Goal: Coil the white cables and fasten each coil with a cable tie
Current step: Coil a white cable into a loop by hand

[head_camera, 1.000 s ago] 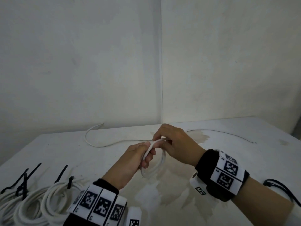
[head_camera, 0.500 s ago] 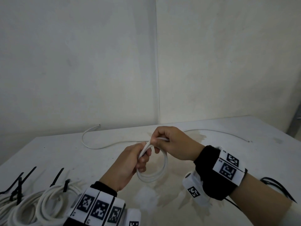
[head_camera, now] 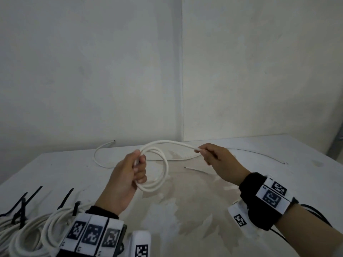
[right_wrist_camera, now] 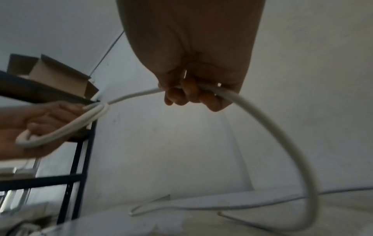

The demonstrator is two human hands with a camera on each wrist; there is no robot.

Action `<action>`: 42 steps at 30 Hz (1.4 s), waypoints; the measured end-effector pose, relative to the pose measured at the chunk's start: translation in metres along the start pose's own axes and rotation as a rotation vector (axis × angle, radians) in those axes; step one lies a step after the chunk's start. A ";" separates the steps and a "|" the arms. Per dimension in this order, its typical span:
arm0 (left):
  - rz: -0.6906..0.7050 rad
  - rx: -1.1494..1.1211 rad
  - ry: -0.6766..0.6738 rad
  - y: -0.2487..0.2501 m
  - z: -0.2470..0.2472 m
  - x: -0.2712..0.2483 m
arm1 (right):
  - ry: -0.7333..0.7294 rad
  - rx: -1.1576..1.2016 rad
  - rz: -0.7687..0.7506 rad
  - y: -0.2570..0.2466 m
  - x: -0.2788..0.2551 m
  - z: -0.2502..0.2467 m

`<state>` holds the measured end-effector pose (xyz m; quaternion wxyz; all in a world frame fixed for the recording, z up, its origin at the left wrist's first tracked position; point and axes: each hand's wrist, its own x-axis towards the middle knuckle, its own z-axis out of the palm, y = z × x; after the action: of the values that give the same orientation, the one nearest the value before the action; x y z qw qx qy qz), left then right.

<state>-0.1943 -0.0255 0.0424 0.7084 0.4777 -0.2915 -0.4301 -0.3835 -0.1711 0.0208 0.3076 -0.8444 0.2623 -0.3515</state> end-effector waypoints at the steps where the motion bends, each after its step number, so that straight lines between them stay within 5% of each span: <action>1: 0.016 -0.034 0.015 0.003 -0.001 0.001 | 0.018 0.000 0.012 0.005 -0.002 0.001; 9: 0.169 -0.193 0.159 0.027 -0.012 0.014 | 0.016 -0.052 0.013 0.014 -0.006 0.018; 13: 0.252 -0.123 0.234 0.032 -0.013 0.022 | -0.043 -0.257 -0.150 0.002 -0.007 0.034; 18: 0.265 -0.095 0.258 0.033 -0.018 0.025 | 0.055 -0.519 -0.392 -0.008 -0.013 0.050; 30: 0.312 0.212 0.277 0.002 0.011 0.024 | 0.064 -0.662 -0.755 -0.031 -0.025 0.065; 37: 0.262 0.424 0.154 -0.022 0.029 0.013 | 0.051 -0.626 -0.816 -0.046 -0.015 0.075; 42: 0.207 0.671 -0.002 -0.028 0.022 0.004 | 0.068 -0.467 -0.659 -0.050 -0.011 0.067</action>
<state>-0.2196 -0.0436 0.0241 0.5515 0.6516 -0.4640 -0.2367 -0.3284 -0.1075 0.0137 -0.0306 -0.9184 0.0604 -0.3899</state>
